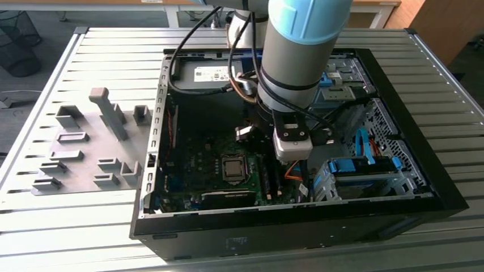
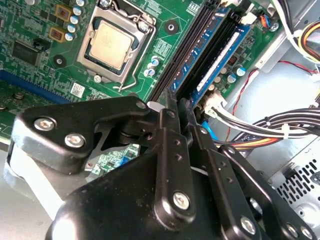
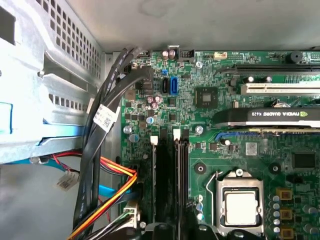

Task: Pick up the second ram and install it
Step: 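Insert the second ram into the second slot, then press down the second ram until it locks into place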

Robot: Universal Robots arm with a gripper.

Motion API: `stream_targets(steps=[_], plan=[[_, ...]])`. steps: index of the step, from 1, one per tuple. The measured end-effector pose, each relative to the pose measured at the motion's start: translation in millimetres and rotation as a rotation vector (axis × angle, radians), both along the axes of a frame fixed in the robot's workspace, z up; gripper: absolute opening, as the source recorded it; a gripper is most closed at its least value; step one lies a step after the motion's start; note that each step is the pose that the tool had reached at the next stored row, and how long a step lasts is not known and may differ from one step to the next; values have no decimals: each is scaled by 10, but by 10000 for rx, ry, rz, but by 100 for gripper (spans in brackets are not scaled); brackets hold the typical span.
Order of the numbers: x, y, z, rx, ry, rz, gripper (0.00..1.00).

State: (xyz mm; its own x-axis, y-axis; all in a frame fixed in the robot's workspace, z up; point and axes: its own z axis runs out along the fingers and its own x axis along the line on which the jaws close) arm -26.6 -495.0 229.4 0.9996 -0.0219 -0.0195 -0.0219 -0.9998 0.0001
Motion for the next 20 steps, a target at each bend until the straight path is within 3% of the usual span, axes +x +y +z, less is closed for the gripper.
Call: stream_targets(steps=[1,3,8,20], plan=[[0,0,0,0,0,0,22],[0,0,1,-1,0,1,11],[0,0,-5,-1,0,0,11],[0,0,-137,-21,19,0,11]])
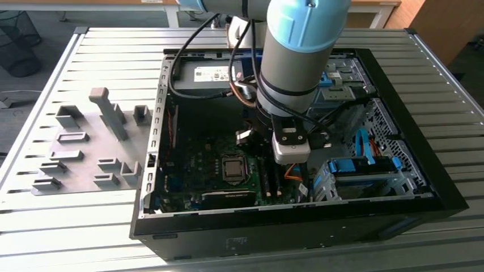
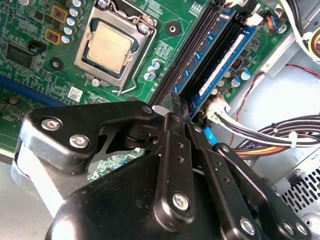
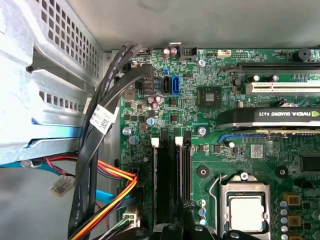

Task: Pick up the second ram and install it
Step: 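Press down the second ram until it locks into place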

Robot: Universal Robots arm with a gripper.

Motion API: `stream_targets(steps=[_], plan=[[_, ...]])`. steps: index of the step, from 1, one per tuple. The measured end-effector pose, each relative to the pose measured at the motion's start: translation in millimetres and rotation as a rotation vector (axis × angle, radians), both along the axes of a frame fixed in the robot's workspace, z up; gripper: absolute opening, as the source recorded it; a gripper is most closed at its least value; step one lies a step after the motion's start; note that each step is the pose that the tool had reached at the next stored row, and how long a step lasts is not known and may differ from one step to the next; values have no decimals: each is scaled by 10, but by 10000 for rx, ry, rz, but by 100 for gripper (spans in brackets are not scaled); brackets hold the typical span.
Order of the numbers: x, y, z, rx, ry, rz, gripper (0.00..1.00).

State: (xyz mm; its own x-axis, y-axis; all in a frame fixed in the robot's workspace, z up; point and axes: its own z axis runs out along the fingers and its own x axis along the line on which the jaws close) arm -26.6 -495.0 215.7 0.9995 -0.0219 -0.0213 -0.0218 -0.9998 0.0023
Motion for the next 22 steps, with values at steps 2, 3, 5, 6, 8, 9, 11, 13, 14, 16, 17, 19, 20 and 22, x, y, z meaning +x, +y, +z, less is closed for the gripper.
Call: stream_targets(steps=[2,3,5,6,8,9,11,13,14,16,17,19,20,22], plan=[[0,1,-1,-25,14,0,11],[-1,-2,2,-30,17,0,11],[-3,-8,5,-5,19,0,11],[0,-1,9,32,8,0,11],[1,2,38,124,-6,1,11],[2,6,64,166,-13,0,11],[0,-1,146,149,-1,0,11],[0,0,166,164,-2,0,11],[0,0,166,165,-2,0,11],[0,0,168,161,0,0,11],[0,0,168,161,0,0,11],[0,7,166,165,0,0,11],[0,14,164,174,0,0,11],[0,36,155,205,0,0,11]])
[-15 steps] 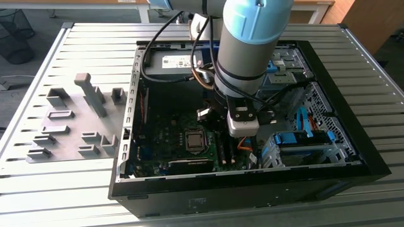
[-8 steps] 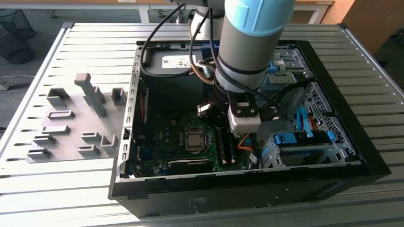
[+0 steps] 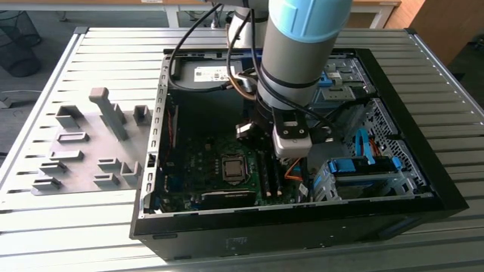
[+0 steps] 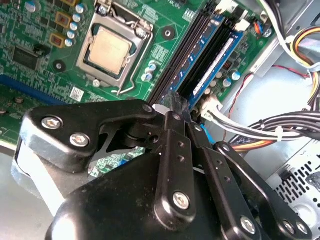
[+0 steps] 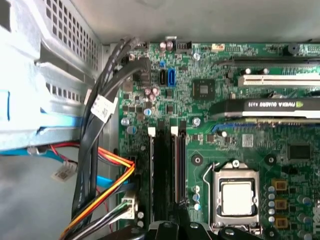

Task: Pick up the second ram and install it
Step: 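Press down the second ram until it locks into place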

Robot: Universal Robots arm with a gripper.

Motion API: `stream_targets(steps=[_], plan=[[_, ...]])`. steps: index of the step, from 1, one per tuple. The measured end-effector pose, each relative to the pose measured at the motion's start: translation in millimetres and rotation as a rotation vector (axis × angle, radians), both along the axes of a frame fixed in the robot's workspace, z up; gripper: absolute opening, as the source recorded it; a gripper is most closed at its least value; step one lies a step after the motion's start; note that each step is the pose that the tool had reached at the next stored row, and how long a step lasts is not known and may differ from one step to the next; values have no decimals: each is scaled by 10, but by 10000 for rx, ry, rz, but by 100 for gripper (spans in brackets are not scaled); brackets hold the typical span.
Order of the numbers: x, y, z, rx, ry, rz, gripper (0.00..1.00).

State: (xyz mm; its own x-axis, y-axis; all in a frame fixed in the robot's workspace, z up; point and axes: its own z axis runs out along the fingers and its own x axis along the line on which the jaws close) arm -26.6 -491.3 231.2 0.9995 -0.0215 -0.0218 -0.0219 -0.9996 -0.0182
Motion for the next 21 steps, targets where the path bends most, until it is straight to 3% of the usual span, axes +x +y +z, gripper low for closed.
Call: stream_targets(steps=[4,11,17,21], plan=[[1,37,-18,57,-2,2,11],[0,57,-21,51,-1,0,11],[0,138,-37,51,-1,0,11],[0,154,-82,51,-1,1,11]])
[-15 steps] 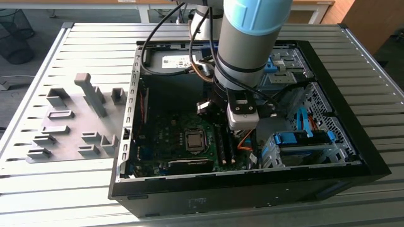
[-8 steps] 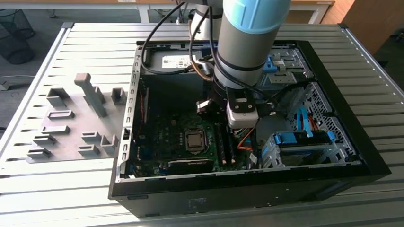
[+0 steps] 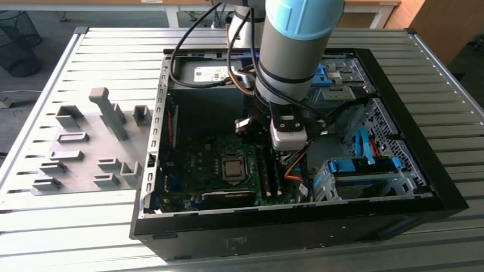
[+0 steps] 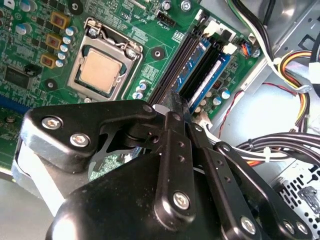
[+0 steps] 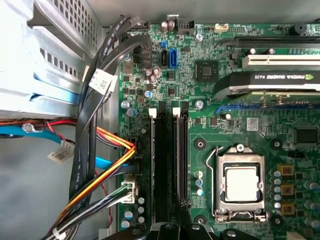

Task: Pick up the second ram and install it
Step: 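Press down the second ram until it locks into place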

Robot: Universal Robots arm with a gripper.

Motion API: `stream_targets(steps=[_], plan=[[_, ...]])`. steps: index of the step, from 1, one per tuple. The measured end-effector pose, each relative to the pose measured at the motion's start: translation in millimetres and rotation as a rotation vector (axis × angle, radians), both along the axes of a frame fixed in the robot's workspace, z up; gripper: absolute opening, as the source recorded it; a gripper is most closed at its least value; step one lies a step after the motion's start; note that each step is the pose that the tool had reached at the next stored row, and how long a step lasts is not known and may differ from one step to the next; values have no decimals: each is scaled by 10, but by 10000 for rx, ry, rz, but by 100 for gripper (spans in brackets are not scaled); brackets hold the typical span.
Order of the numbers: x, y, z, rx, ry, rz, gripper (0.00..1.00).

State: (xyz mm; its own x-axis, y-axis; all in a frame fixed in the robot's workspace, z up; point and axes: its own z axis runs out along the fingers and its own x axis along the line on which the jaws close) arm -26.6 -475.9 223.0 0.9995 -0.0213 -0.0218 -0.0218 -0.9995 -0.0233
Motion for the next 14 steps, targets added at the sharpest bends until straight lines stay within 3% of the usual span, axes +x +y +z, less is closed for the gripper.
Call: stream_targets(steps=[5,8,9,11,14], plan=[[-1,5,-67,-32,12,-1,11],[-3,-1,-57,-59,20,0,11],[-1,4,-53,-30,10,-1,11],[0,10,-17,45,-8,-1,11],[-1,7,76,44,0,-1,11]])
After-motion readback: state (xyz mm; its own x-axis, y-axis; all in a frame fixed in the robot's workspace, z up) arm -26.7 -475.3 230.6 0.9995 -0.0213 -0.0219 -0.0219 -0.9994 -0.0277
